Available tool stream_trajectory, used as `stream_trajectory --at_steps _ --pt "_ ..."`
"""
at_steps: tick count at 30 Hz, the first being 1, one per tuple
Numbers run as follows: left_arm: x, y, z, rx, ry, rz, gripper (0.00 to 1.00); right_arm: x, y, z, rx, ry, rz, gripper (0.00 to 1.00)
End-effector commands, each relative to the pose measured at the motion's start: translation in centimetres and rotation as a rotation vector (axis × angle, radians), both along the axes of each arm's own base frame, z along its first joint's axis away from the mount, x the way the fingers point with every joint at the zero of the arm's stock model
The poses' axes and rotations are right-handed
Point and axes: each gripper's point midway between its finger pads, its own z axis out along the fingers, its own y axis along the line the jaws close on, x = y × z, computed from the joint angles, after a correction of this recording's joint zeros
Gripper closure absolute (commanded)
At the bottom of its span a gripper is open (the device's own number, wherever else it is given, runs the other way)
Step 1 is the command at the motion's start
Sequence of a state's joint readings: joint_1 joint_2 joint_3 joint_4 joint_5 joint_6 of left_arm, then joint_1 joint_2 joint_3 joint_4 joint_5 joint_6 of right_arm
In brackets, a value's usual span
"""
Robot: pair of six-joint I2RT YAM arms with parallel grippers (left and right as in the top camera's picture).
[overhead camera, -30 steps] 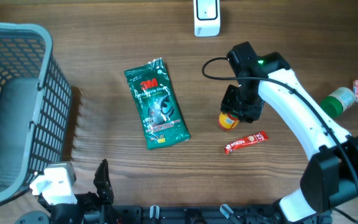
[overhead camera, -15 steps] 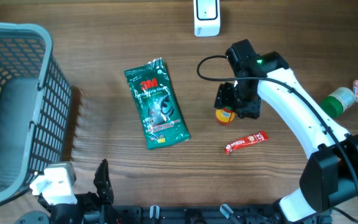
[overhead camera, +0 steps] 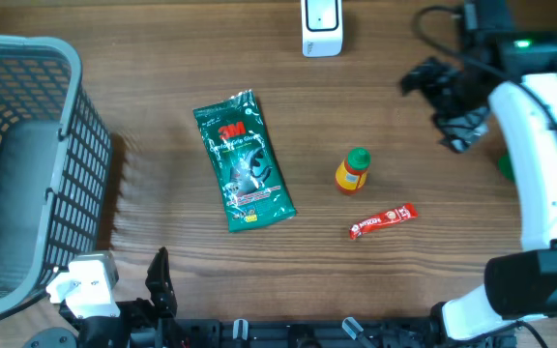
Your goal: Scan the item barcode
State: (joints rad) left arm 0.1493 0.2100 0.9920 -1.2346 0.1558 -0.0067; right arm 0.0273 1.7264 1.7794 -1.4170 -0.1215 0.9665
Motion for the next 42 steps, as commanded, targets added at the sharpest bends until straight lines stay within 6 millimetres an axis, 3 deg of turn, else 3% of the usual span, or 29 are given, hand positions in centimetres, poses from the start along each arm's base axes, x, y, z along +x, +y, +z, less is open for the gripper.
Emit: stream_trajectory --at_steps 1,4,6,11,16,18,22,25,29,36,40,42 --pt "-0.1 -0.2 0.2 -0.016 -0.011 0.000 0.00 -0.5 -3.0 -3.1 0.031 0.092 -0.040 0.00" --pt "-0.1 -0.2 0.2 -0.016 -0.011 0.000 0.00 -0.4 -1.1 -5.2 0.230 0.111 0.148 0.00" --pt "-0.1 -0.2 0.2 -0.016 -0.011 0.000 0.00 -0.1 -0.5 -5.9 0.261 0.097 0.256 0.00" --pt "-0.1 -0.2 0.2 -0.016 -0.011 0.000 0.00 0.6 2.0 -7.6 0.410 0.130 0.276 0.00" --pt "-0.1 -0.1 0.2 -0.015 -0.011 0.001 0.00 -0.5 3.1 -13.4 0.545 0.321 0.303 0.00" --pt "-0.1 -0.2 0.2 -0.015 -0.011 0.000 0.00 -1.1 4.8 -14.6 0.696 0.342 0.375 0.04" --pt "-0.1 -0.1 0.2 -0.015 -0.011 0.001 0.00 -2.6 5.3 -17.1 0.773 0.449 0.384 0.07" --pt "-0.1 -0.2 0.2 -0.016 -0.011 0.000 0.00 -2.6 5.6 -17.2 0.787 0.448 0.386 0.00" --pt "-0.1 -0.2 0.2 -0.016 -0.011 0.000 0.00 -2.7 6.8 -17.1 0.795 0.452 0.410 0.00" --pt "-0.1 -0.2 0.2 -0.016 -0.011 0.000 0.00 -3.8 11.1 -17.0 0.788 0.481 0.522 0.00" --pt "-0.1 -0.2 0.2 -0.016 -0.011 0.000 0.00 -4.1 12.4 -17.3 0.774 0.479 0.566 0.01" --pt "-0.1 -0.2 0.2 -0.016 -0.011 0.000 0.00 -4.1 12.7 -17.4 0.766 0.476 0.581 0.06"
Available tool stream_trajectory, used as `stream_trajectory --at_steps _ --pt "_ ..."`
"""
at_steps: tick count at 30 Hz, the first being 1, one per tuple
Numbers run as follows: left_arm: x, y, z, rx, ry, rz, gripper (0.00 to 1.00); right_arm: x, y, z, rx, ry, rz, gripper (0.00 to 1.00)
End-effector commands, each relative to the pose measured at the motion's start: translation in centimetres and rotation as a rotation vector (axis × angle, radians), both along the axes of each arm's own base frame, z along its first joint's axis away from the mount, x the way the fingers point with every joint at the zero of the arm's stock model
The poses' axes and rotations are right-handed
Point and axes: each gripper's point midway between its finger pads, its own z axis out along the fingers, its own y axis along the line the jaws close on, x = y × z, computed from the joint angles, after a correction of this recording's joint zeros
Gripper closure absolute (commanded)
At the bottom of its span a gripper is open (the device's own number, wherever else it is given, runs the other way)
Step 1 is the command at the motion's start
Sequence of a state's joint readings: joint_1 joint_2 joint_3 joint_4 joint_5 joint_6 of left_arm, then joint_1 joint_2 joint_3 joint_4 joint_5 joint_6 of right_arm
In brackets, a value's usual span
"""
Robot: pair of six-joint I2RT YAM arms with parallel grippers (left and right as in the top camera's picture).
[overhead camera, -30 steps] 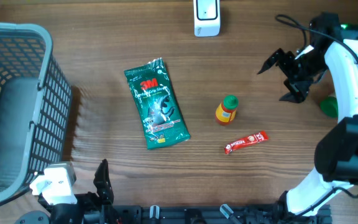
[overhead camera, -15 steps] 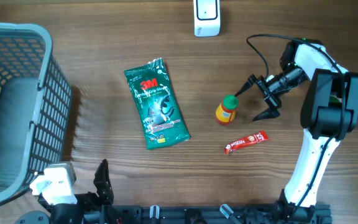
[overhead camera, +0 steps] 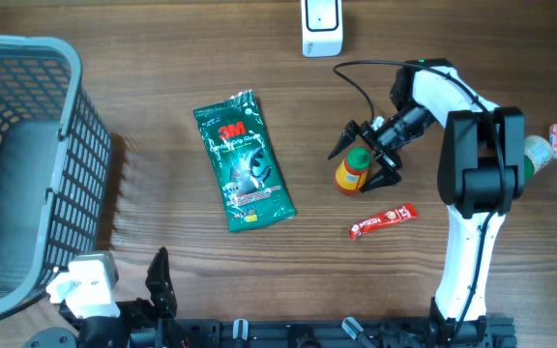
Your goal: Scan the item barcode
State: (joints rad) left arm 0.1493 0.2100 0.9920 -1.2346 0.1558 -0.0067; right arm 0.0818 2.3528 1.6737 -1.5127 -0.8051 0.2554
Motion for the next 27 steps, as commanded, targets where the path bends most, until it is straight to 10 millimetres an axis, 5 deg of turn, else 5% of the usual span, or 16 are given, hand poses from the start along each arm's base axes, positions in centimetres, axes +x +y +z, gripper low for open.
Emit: stream_trajectory --at_steps 1,3,11,18,27 --pt "-0.1 -0.1 0.2 -0.015 -0.011 0.001 0.00 -0.1 0.8 -0.3 0.021 -0.015 0.024 0.12" --pt "-0.1 -0.2 0.2 -0.015 -0.011 0.000 0.00 -0.6 1.1 -0.4 0.015 -0.005 0.039 0.22" --pt "-0.1 -0.2 0.2 -0.016 -0.011 0.000 0.00 -3.3 1.8 -0.3 0.068 0.102 0.031 0.22" --pt "-0.1 -0.1 0.2 -0.015 -0.011 0.001 0.00 -3.8 1.7 0.1 0.082 0.104 0.054 0.52" --pt "-0.1 -0.2 0.2 -0.016 -0.011 0.000 0.00 -4.6 0.8 0.4 0.042 0.116 0.103 0.74"
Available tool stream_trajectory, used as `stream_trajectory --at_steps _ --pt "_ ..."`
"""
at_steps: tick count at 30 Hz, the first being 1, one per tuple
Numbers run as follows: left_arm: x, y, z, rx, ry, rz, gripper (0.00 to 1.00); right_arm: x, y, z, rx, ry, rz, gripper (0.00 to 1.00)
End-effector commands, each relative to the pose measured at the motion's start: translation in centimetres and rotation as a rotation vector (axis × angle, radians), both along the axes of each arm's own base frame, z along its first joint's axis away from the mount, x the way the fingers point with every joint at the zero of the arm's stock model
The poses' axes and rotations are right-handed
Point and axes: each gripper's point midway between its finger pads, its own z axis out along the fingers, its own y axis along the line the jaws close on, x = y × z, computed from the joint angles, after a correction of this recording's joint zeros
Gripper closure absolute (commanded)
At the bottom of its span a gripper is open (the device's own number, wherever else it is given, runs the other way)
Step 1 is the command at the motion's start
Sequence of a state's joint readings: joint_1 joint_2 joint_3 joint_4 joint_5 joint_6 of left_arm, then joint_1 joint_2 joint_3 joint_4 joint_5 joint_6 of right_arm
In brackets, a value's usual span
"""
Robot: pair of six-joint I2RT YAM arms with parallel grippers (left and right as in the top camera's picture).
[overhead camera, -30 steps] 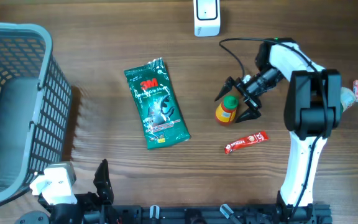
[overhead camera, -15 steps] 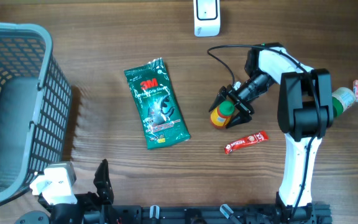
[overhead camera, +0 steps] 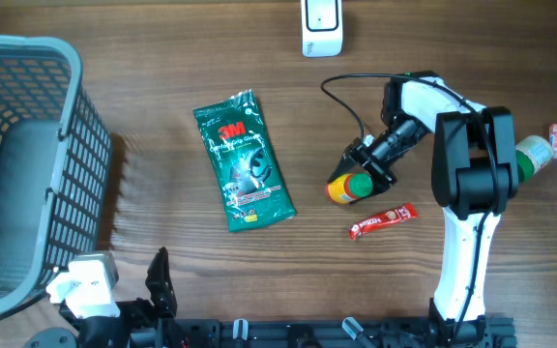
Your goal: Scan the item barcode
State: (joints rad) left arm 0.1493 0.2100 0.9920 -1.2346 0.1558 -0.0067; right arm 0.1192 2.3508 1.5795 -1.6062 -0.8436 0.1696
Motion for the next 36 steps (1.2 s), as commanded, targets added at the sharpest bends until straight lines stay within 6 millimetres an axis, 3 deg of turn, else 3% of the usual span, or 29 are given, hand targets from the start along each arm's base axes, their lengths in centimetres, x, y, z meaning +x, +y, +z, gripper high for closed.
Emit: stream_trajectory --at_steps 1,7,10,14,19,26,30,33,36 --pt "-0.1 -0.2 0.2 -0.016 -0.011 0.000 0.00 -0.5 -0.3 0.0 -0.005 -0.029 0.051 0.74" --pt "-0.1 -0.2 0.2 -0.016 -0.011 0.000 0.00 0.3 -0.3 4.0 0.006 -0.177 0.052 0.80" --pt "-0.1 -0.2 0.2 -0.016 -0.011 0.000 0.00 0.3 -0.8 7.9 -0.051 -0.288 0.030 0.85" --pt "-0.1 -0.2 0.2 -0.016 -0.011 0.000 0.00 -0.4 -2.3 12.5 -0.224 -0.389 -0.074 0.82" --pt "-0.1 -0.2 0.2 -0.016 -0.011 0.000 0.00 -1.5 -2.5 16.1 -0.248 -0.459 -0.162 0.80" --pt "-0.1 -0.2 0.2 -0.016 -0.011 0.000 0.00 -2.4 -6.3 17.5 -0.530 -0.509 -0.306 0.82" --pt "-0.1 -0.1 0.2 -0.015 -0.011 0.001 0.00 0.2 -10.3 17.2 -0.826 -0.524 -0.579 0.81" --pt "-0.1 -0.2 0.2 -0.016 -0.011 0.000 0.00 3.2 -10.3 17.5 -0.812 -0.597 -0.674 0.79" --pt "-0.1 -0.2 0.2 -0.016 -0.011 0.000 0.00 6.8 -8.9 17.4 -0.728 -0.674 -0.713 0.78"
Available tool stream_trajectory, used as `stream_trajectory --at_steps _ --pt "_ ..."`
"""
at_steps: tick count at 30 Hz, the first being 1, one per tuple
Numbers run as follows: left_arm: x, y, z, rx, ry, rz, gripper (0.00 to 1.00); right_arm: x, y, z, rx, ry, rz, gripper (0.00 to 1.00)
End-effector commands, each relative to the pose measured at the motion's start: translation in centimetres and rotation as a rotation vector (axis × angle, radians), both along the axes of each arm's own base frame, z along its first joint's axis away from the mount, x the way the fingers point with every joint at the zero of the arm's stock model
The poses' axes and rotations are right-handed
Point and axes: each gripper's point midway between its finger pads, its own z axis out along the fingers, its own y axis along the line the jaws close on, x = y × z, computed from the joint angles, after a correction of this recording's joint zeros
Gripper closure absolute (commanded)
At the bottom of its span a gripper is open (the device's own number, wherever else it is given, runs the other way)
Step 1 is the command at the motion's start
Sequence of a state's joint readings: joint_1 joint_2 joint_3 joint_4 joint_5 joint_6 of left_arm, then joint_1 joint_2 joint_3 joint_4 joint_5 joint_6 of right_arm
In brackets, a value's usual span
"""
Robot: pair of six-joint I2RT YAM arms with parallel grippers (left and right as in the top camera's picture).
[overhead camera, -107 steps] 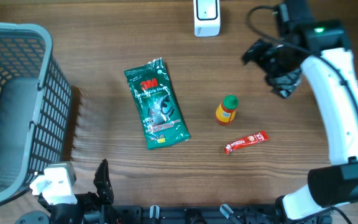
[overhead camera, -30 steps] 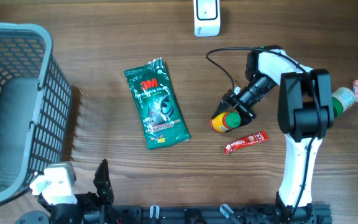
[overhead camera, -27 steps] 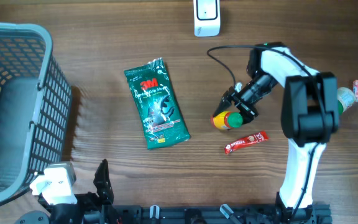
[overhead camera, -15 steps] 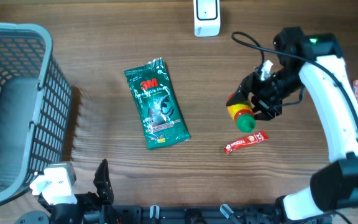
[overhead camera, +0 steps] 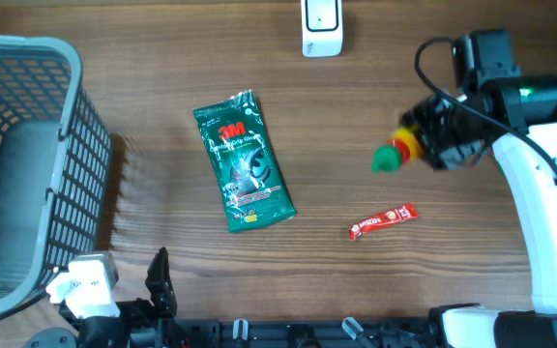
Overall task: Scan the item barcode
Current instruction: 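Lift sriracha bottle and hold it in front of white scanner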
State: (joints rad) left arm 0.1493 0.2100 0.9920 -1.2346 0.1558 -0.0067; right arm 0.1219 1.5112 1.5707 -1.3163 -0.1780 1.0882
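My right gripper (overhead camera: 416, 145) is shut on a small orange bottle with a green cap (overhead camera: 395, 153), held above the table at the right with the cap pointing left. The white barcode scanner (overhead camera: 321, 27) stands at the table's far edge, up and to the left of the bottle. A green 3M packet (overhead camera: 243, 161) lies flat mid-table. A red sachet (overhead camera: 382, 221) lies below the bottle. My left gripper (overhead camera: 159, 275) rests at the bottom left edge, its fingers hard to make out.
A large grey mesh basket (overhead camera: 27, 164) fills the left side of the table. The right arm's white links (overhead camera: 540, 184) run down the right edge, with a black cable looping near the wrist.
The right gripper held the bottle low on the table near the red sachet; now it holds it lifted and farther right, lying sideways. The left arm is unchanged.
The right gripper first hovered at the far right, away from the upright bottle. Then it stood open around the bottle on the table. Then it was shut on the bottle, which had tipped. Now the bottle hangs in the gripper above the table.
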Motion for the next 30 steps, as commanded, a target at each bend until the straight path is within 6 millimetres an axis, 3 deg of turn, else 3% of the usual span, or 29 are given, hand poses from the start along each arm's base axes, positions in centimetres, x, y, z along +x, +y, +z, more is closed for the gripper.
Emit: stream_trajectory --at_steps 1,4,8,10,13,16,21,24,28,30 --pt "-0.1 -0.2 0.2 -0.016 -0.011 0.000 0.00 3.7 0.9 -0.3 0.013 -0.082 -0.043 0.77" --pt "-0.1 -0.2 0.2 -0.016 -0.011 0.000 0.00 7.5 2.4 -0.4 0.021 -0.195 -0.005 0.77" --pt "-0.1 -0.2 0.2 -0.016 -0.011 0.000 0.00 16.3 4.3 -0.3 0.001 -0.465 -0.024 0.78" --pt "-0.1 -0.2 0.2 -0.016 -0.011 0.000 0.00 19.4 4.9 -0.4 -0.015 -0.566 -0.043 0.77" --pt "-0.1 -0.2 0.2 -0.016 -0.011 0.000 0.00 24.4 7.2 -1.2 0.013 -0.706 -0.038 0.71" --pt "-0.1 -0.1 0.2 -0.015 -0.011 0.001 0.00 28.9 7.8 -2.5 -0.012 -0.765 -0.065 0.69" --pt "-0.1 -0.2 0.2 -0.016 -0.011 0.000 0.00 34.0 7.2 -3.0 -0.107 -0.832 -0.117 0.68" --pt "-0.1 -0.2 0.2 -0.016 -0.011 0.000 0.00 36.1 7.5 -4.5 -0.113 -0.844 -0.133 0.67" --pt "-0.1 -0.2 0.2 -0.016 -0.011 0.000 0.00 36.6 8.1 -7.4 -0.100 -0.817 -0.141 0.66" --pt "-0.1 -0.2 0.2 -0.016 -0.011 0.000 0.00 36.6 8.5 -7.7 -0.100 -0.815 -0.133 0.64"
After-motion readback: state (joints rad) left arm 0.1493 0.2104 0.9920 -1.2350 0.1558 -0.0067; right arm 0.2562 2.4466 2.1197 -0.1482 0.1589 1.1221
